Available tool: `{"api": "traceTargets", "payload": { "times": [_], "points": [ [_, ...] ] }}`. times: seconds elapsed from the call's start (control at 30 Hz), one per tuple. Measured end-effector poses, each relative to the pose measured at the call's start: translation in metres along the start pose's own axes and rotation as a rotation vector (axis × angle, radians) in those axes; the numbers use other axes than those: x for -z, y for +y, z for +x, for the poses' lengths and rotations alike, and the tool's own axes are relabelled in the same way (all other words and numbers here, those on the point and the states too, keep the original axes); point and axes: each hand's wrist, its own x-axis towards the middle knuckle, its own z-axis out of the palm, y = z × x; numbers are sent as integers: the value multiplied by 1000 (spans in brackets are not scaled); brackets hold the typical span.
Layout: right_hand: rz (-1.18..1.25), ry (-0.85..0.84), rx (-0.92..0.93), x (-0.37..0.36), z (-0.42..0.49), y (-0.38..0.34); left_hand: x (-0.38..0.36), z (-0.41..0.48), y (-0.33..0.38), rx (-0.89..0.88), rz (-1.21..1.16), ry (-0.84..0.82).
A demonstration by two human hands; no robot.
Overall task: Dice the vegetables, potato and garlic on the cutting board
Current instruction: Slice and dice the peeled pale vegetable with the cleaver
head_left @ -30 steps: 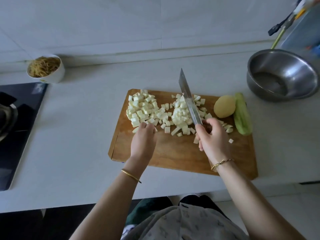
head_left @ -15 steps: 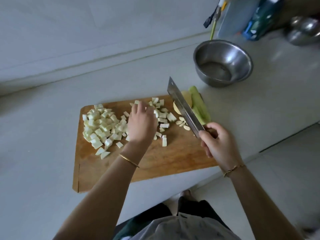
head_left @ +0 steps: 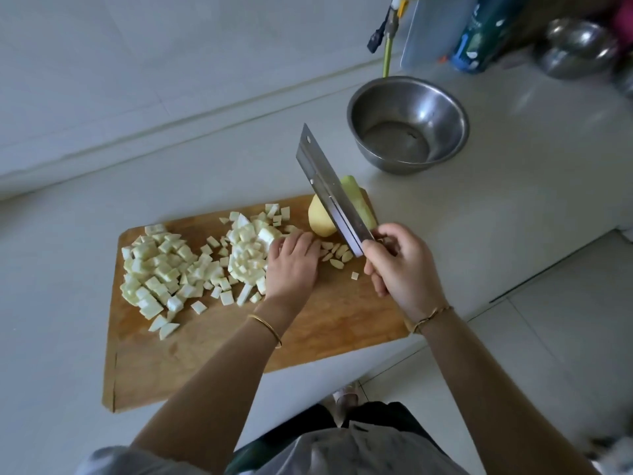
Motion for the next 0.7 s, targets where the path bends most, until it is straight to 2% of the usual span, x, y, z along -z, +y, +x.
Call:
{"api": "traceTargets", "payload": {
  "times": [0.23, 0.33, 0.4, 0.5, 0.57, 0.63, 0.7],
  "points": [
    [13, -53, -29, -2, 14, -2, 7, -1, -13, -18, 186, -49],
    [19, -76, -25, -2, 17, 1, 8, 0, -25, -41, 161, -64],
    [32, -91, -29, -2, 18, 2, 7, 0, -30, -45, 98, -14],
    [34, -100, -35, -2, 19, 4, 14, 4, -32, 29, -82, 94],
    [43, -102, -37, -2, 20, 4, 24, 7, -34, 138, -167, 170],
    [65, -104, -47, -2, 21, 4, 33, 10, -39, 238, -187, 248],
    [82, -103, -57, -3, 21, 4, 36, 11, -42, 281, -182, 260]
  ]
}}
